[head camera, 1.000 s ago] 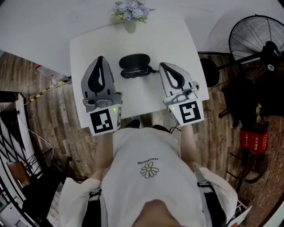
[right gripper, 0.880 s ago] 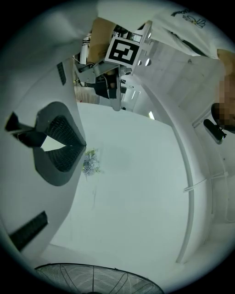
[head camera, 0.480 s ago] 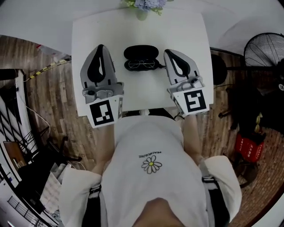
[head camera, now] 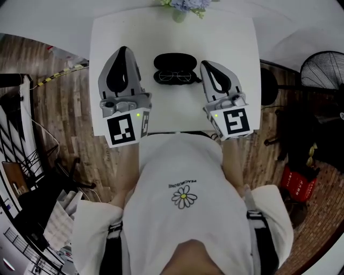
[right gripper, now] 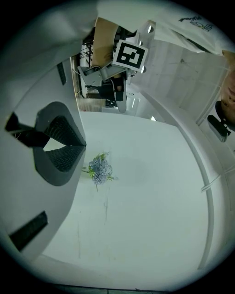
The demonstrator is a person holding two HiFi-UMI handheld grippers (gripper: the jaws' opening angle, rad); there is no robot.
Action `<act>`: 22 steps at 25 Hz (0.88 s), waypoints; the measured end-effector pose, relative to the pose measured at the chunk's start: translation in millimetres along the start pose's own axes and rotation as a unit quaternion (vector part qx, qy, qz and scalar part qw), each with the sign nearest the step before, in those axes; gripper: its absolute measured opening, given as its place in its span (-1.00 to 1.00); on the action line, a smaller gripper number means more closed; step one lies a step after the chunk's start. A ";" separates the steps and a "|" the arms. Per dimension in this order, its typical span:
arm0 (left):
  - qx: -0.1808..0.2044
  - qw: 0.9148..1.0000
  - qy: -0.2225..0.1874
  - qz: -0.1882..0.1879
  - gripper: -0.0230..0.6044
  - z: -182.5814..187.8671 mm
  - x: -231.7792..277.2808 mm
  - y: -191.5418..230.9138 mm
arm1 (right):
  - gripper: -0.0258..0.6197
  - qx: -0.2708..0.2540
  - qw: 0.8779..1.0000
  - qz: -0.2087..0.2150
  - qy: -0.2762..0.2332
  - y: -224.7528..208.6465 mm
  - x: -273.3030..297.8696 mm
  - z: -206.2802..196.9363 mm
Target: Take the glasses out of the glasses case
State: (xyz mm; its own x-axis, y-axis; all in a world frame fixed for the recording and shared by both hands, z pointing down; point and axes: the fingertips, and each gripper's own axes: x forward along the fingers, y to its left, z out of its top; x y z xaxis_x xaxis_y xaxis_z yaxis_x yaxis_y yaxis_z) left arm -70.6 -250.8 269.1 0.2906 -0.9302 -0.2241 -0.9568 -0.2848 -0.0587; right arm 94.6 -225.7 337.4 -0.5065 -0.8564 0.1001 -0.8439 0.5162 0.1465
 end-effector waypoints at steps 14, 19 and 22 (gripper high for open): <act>0.032 0.999 0.019 -0.019 -0.88 -16.1 5.3 -4.1 | -0.43 -0.036 0.961 0.229 0.149 37.4 57.3 -45.8; 0.040 0.998 0.038 -0.021 -0.88 -32.6 3.3 0.4 | -0.43 -0.067 0.924 0.304 0.223 52.0 68.4 -87.0; 0.047 0.997 0.053 -0.023 -0.88 -43.2 0.4 3.6 | -0.43 -0.071 0.899 0.343 0.262 61.4 72.6 -113.5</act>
State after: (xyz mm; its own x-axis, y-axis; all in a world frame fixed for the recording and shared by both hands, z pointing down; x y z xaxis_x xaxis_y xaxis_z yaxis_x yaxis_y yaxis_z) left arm -73.5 -262.3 310.9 0.3284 -0.9374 -0.1160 -0.9379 -0.3090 -0.1577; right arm 26.1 -255.0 465.4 -0.7146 -0.2328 0.6596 -0.3150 0.9491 -0.0063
